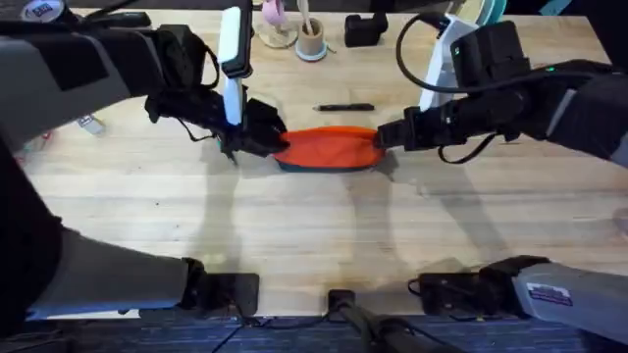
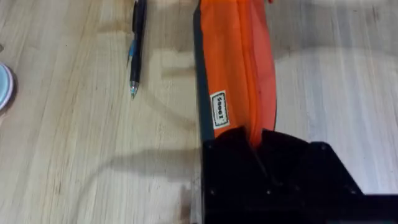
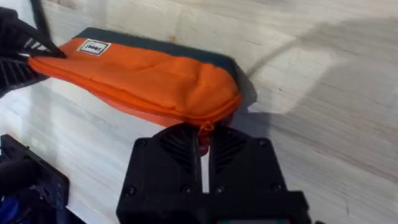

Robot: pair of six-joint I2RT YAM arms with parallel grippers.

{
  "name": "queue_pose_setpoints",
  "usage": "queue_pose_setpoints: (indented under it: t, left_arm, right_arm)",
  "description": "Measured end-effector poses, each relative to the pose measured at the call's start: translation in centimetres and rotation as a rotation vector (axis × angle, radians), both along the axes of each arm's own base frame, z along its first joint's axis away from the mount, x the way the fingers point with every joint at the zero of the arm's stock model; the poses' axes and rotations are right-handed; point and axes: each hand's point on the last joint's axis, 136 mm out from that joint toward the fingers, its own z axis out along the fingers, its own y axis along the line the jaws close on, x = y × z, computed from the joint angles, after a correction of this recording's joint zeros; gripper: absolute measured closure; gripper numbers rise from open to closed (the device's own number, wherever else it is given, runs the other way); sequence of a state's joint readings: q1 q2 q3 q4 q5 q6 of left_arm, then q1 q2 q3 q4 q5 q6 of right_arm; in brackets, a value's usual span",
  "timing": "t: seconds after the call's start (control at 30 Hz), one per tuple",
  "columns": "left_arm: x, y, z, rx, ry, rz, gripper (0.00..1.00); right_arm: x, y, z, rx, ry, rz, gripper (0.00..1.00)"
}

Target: Unzip the bag, pick up the pens from the table one at a time and place them inside, then zip the bag closed.

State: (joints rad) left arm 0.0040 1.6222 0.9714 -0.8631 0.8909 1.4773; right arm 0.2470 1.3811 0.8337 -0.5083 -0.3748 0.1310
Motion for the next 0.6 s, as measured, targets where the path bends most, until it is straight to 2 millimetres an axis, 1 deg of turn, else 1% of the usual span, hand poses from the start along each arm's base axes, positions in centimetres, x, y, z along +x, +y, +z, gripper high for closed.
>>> queue_pose_setpoints:
  t: [0.1,0.23,0.37,0.6]
  left_arm:
    - [0.0,0.0,0.0,0.0,0.0,0.0,0.957]
    - [0.0,-0.1,0.1,-0.004,-0.004,-0.002,0.957]
    - [-0.1,-0.3,0.1,-0.007,-0.004,-0.009,0.957]
    - [-0.1,-0.3,0.1,-0.008,-0.003,-0.009,0.957]
  right_arm:
    - [-0.1,0.0,0.0,-0.001,0.003,0.0,0.951]
    - [-0.7,-0.2,0.3,-0.005,0.016,0.002,0.96]
    - [-1.5,-0.3,0.9,-0.012,0.037,0.005,0.968]
    - [-1.4,-0.4,2.3,-0.02,0.043,0.013,0.969]
